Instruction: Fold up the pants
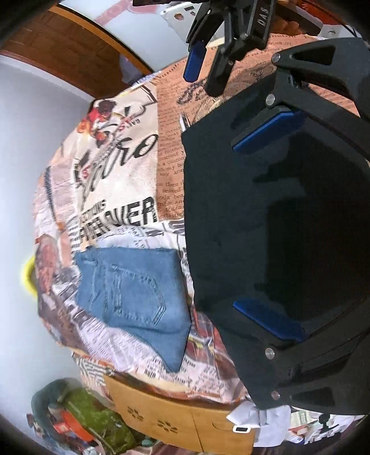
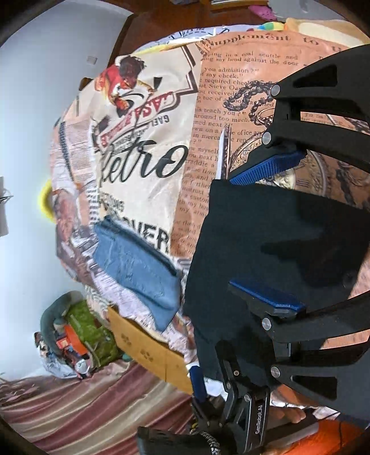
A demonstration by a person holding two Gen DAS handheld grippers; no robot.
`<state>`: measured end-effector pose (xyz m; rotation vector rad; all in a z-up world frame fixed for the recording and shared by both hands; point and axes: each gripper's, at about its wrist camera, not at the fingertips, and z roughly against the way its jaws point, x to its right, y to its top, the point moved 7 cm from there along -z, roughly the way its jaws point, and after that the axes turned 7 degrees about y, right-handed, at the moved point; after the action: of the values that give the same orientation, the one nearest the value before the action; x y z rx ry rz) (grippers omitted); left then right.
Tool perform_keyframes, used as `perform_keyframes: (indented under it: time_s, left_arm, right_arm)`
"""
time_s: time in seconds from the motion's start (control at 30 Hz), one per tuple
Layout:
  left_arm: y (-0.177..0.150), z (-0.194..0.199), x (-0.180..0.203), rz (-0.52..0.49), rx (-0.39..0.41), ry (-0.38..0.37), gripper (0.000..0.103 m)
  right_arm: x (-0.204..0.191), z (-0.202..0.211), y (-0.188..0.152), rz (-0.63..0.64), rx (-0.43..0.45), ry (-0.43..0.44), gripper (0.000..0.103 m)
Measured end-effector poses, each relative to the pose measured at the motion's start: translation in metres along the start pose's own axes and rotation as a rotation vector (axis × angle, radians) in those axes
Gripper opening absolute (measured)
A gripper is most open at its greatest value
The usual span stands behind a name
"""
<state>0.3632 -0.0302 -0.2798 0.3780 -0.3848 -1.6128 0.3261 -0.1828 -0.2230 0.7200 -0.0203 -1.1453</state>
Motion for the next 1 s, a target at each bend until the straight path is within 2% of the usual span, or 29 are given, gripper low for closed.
perform_keyframes:
  time_s: [0.17, 0.3, 0.37, 0.5, 0.83, 1.0]
  left_arm:
    - [-0.006, -0.034, 0.01, -0.04, -0.073, 0.023, 0.103]
    - [-0.02, -0.055, 0.015, -0.108, -0.12, 0.078, 0.103]
    - [-0.025, -0.057, 0.017, -0.129, -0.103, 0.095, 0.103]
    - [-0.028, -0.053, 0.017, -0.142, -0.084, 0.112, 0.103]
    - [-0.049, -0.031, 0.007, -0.106, -0.072, 0.11, 0.103]
    - [-0.064, -0.019, 0.001, -0.086, -0.062, 0.112, 0.103]
  right_arm:
    - [0.01, -0.029, -0.01, 0.0, -0.075, 0.008, 0.064]
    - [0.015, -0.047, -0.026, 0.008, -0.148, -0.004, 0.064]
    - [0.016, -0.05, -0.034, 0.011, -0.171, -0.005, 0.065]
    - [0.019, -0.042, -0.045, 0.004, -0.167, -0.001, 0.071]
    - [0.022, -0.018, -0.066, -0.04, -0.156, -0.018, 0.072]
    - [0.021, -0.006, -0.072, -0.031, -0.141, -0.053, 0.073]
